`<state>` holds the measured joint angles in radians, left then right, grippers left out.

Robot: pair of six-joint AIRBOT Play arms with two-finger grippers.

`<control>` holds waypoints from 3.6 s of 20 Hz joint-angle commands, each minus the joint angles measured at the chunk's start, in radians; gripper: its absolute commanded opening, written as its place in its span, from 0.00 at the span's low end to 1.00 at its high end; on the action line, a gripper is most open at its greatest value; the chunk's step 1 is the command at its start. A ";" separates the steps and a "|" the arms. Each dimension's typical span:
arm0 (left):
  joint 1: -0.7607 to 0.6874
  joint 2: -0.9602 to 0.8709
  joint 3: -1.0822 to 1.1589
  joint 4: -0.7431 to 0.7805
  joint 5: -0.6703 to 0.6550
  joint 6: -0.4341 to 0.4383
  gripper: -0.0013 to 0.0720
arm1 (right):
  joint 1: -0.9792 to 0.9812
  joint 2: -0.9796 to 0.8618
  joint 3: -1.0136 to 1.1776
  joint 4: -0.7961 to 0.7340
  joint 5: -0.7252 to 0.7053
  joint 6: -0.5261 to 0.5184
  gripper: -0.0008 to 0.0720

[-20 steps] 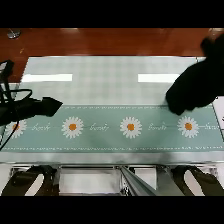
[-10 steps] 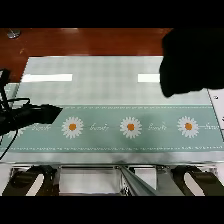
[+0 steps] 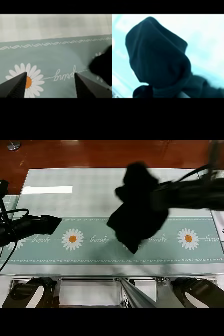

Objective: Fold the shirts.

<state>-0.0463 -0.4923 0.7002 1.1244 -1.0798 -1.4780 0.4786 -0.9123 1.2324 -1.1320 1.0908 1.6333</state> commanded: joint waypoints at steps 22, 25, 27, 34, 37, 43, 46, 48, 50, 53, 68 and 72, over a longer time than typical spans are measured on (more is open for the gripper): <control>0.118 -0.407 -0.387 -0.419 0.059 0.174 0.97 | -1.005 0.179 -0.655 0.166 0.077 -0.203 0.88; 0.163 -0.432 -0.506 -0.784 0.066 0.463 0.97 | -0.953 0.188 -0.801 0.292 0.077 -0.284 0.88; 0.113 -0.482 -0.514 -0.806 0.056 0.554 0.97 | -0.901 0.188 -0.835 0.285 0.042 -0.284 0.88; 0.040 -0.624 -0.440 -1.039 -0.010 0.811 0.06 | -0.693 0.113 -0.837 0.344 -0.088 -0.208 0.88; 0.040 -0.632 -0.391 -1.039 -0.048 0.812 0.06 | -0.562 -0.001 -0.836 0.504 -0.174 -0.262 0.88; 0.040 -0.632 -0.375 -1.039 -0.049 0.812 0.06 | -0.347 -0.258 -0.732 0.637 -0.280 -0.313 0.88; 0.040 -0.632 -0.375 -1.039 -0.051 0.812 0.06 | -0.285 -0.346 -0.647 0.637 -0.275 -0.313 0.79; 0.044 -0.632 -0.368 -1.039 -0.057 0.811 0.06 | -0.276 -0.360 -0.583 0.634 -0.230 -0.329 0.14; 0.067 -0.629 -0.324 -1.045 -0.100 0.803 0.06 | -0.276 -0.360 -0.489 0.591 -0.154 -0.362 0.06; 0.160 -0.603 -0.134 -1.121 -0.205 0.756 0.05 | -0.299 -0.353 -0.237 0.410 -0.016 -0.277 0.06; 0.308 -0.313 1.257 -0.357 0.002 0.235 0.05 | -0.438 0.104 0.796 -0.023 0.354 -0.179 0.06; 0.308 -0.214 1.246 -0.151 -0.168 0.172 0.05 | -0.438 0.213 0.720 -0.119 0.583 -0.113 0.06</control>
<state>0.2604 -0.7689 1.9171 0.7765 -1.1339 -1.2469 0.0410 -0.7845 1.9903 -1.1702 1.5101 1.4799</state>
